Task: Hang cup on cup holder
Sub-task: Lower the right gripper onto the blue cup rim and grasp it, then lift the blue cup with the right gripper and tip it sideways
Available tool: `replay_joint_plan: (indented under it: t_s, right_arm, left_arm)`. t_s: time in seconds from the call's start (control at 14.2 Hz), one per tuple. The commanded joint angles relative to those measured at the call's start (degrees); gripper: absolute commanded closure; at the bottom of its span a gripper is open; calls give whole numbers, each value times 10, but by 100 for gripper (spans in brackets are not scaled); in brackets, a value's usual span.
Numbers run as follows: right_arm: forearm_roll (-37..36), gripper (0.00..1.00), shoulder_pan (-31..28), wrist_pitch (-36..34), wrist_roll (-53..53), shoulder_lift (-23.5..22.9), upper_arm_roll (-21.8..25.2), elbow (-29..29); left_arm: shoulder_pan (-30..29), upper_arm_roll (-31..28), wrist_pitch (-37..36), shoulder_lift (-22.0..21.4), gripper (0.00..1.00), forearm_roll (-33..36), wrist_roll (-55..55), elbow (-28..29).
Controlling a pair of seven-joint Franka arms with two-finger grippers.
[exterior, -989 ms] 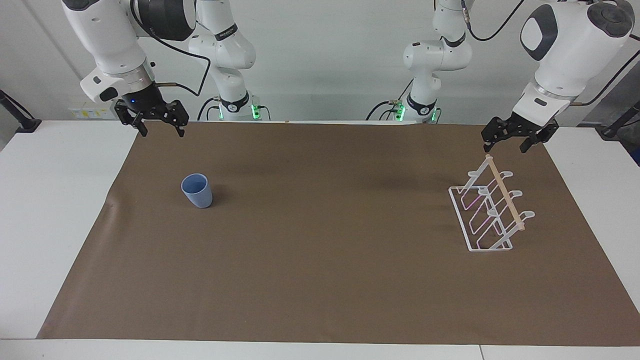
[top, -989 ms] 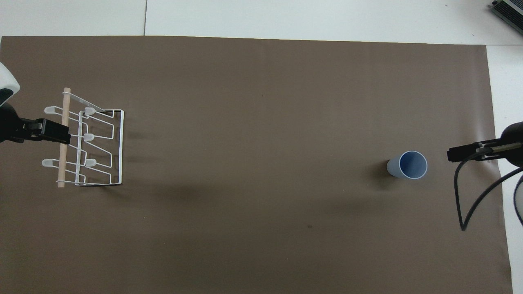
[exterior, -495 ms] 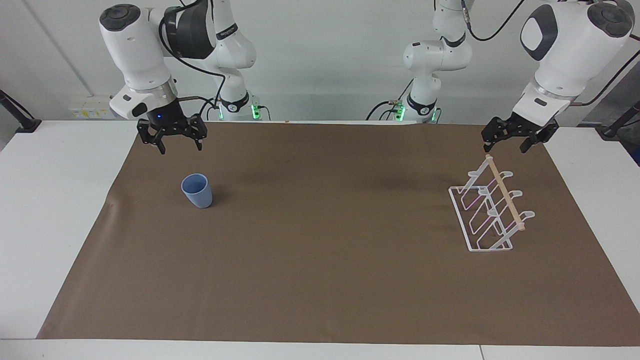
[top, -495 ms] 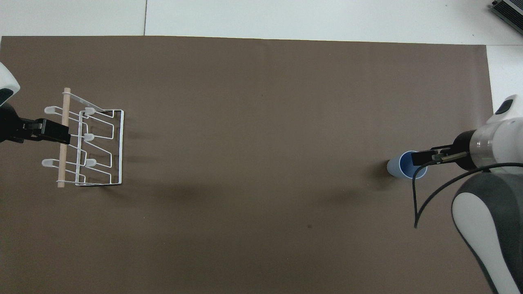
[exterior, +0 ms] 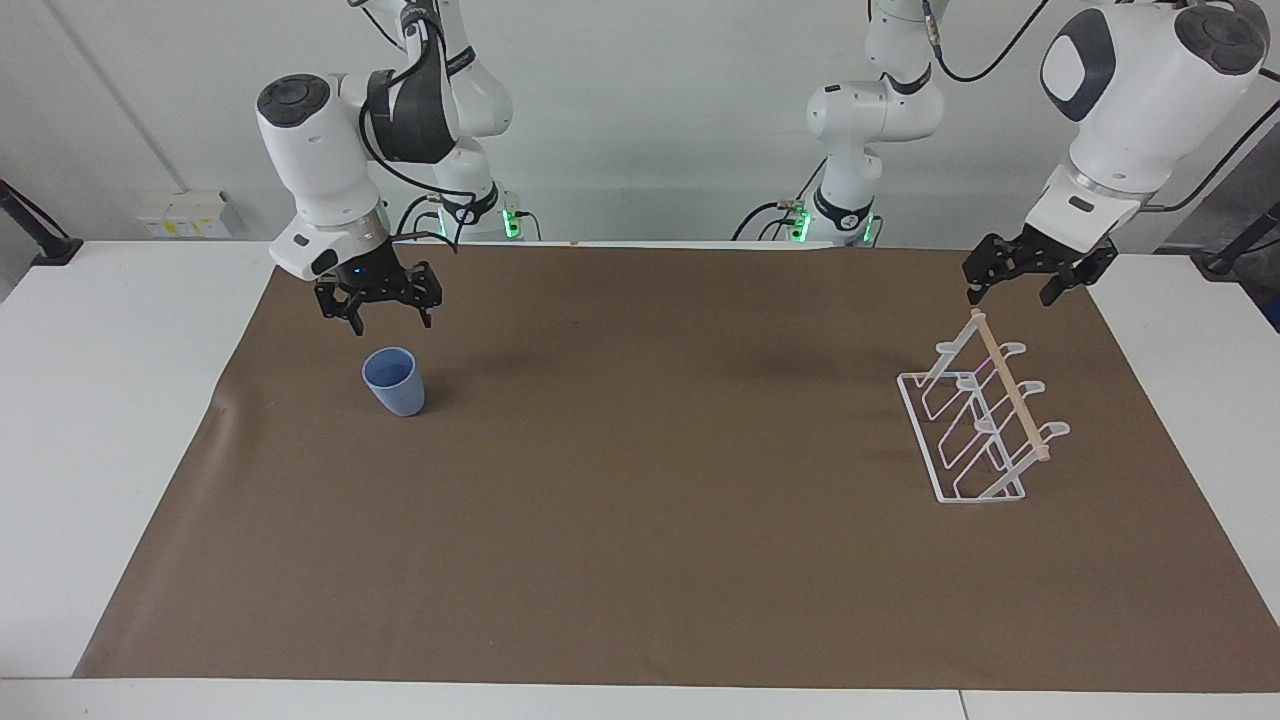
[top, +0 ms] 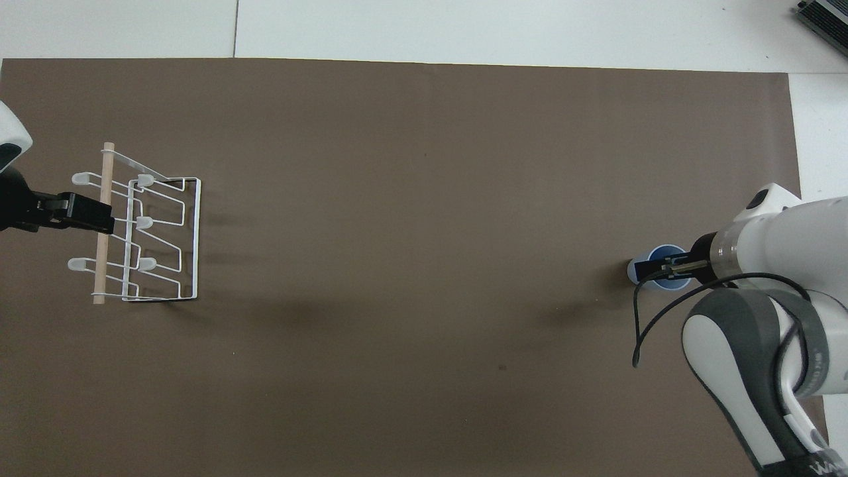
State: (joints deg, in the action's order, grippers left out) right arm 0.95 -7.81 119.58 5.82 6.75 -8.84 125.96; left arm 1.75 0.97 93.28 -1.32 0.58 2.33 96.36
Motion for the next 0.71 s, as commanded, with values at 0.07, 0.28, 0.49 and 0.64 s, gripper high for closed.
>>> replay_joint_plan:
  t_s: [0.07, 0.28, 0.49, 0.64]
  right_arm:
    - [10, 0, -8, 49, -8, -35, -1, 16]
    - [10, 0, -5, 62, -35, -48, -1, 20]
    - [10, 0, -5, 87, -52, -54, -1, 38]
    - [10, 1, -5, 94, -56, -57, -1, 42]
  left_arm:
    - [-9, 5, 0, -8, 0, 3, 4, 4]
    - [-9, 5, 0, -8, 0, 3, 4, 4]
    - [-9, 5, 0, -8, 0, 3, 4, 4]
    - [-9, 5, 0, -8, 0, 3, 4, 4]
